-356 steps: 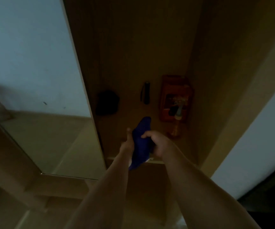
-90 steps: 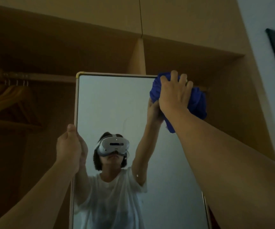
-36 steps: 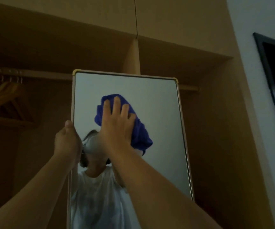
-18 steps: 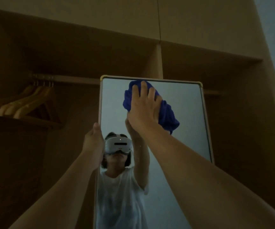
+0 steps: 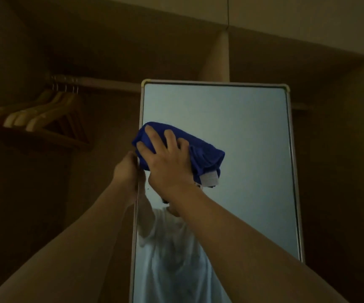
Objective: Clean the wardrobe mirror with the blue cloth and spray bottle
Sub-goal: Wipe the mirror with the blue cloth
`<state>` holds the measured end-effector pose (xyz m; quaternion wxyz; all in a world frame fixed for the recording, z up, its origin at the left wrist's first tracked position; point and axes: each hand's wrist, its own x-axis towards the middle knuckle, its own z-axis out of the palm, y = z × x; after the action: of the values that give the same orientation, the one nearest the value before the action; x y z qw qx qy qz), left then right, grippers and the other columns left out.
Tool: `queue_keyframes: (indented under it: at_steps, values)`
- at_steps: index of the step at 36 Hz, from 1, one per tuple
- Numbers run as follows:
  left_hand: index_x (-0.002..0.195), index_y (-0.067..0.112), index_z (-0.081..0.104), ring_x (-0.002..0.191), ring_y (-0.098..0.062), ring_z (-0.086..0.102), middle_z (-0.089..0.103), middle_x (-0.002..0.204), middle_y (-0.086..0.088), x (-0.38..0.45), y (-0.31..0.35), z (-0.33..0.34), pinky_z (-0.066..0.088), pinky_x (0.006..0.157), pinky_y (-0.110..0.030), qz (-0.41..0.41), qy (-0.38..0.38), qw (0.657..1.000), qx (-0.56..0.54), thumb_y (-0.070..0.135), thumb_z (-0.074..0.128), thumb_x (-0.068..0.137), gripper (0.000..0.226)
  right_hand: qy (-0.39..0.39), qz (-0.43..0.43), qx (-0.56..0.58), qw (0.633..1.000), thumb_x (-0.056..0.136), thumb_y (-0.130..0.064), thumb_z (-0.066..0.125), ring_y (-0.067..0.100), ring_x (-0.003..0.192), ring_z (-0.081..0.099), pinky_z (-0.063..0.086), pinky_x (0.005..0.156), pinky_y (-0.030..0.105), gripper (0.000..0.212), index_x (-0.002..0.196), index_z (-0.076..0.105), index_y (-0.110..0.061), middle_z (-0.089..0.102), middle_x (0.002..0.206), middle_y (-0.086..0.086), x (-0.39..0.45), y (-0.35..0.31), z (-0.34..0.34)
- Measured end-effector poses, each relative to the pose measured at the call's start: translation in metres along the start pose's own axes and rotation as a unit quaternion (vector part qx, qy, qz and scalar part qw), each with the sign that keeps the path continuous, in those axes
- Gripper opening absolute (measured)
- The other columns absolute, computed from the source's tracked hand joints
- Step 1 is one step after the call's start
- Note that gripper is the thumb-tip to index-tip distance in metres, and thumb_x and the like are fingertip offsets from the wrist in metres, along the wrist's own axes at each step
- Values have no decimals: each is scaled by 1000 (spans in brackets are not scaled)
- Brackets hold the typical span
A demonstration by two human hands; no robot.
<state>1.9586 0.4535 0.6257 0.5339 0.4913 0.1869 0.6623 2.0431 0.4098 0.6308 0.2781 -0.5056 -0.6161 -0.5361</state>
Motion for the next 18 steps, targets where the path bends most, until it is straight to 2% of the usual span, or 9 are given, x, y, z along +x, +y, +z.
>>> queue_keyframes:
  at_steps: [5, 7, 11, 14, 16, 18]
  values:
    - [110, 9, 59, 95, -26, 62, 64, 106, -15, 2, 2, -2, 51, 76, -38, -12, 23, 1000, -1, 33, 33, 97, 38, 24, -18, -40, 999, 75, -24, 57, 29, 122, 48, 44, 91, 42, 50, 125, 58, -31, 44, 145, 1, -28, -5, 10]
    - [106, 9, 59, 93, -26, 62, 65, 104, -14, 3, 2, -3, 49, 71, -37, -23, 27, 999, 12, 33, 34, 97, 36, 41, -27, -39, 998, 73, -24, 50, 28, 118, 48, 45, 88, 40, 50, 120, 62, -32, 49, 141, 0, -39, -7, 15]
    - [98, 9, 59, 89, -26, 63, 67, 95, -11, 2, 1, -4, 48, 66, -37, -50, 28, 997, 53, 40, 37, 95, 38, 44, -55, -52, 996, 73, -30, 50, 29, 116, 37, 42, 89, 40, 49, 120, 62, -31, 48, 142, 1, -56, -9, 22]
    - [88, 10, 56, 90, -27, 61, 64, 93, -11, 3, 0, -3, 50, 79, -41, -41, 49, 994, 84, 42, 38, 95, 37, 51, -97, -59, 992, 79, -28, 36, 28, 113, 38, 31, 88, 41, 50, 122, 61, -29, 48, 141, 2, -73, -6, 23]
    - [86, 10, 55, 93, -27, 58, 61, 94, -11, 3, 0, -3, 48, 88, -43, -35, 54, 993, 97, 42, 39, 94, 37, 65, -113, -53, 990, 81, -25, 31, 27, 110, 40, 32, 85, 41, 50, 121, 62, -27, 52, 138, 3, -84, -2, 24]
    - [84, 9, 54, 92, -27, 55, 58, 95, -13, 2, -3, -6, 45, 87, -42, -38, 52, 992, 109, 40, 39, 92, 35, 66, -127, -55, 988, 84, -25, 29, 26, 108, 44, 37, 84, 40, 50, 120, 62, -27, 54, 136, 2, -91, 3, 22]
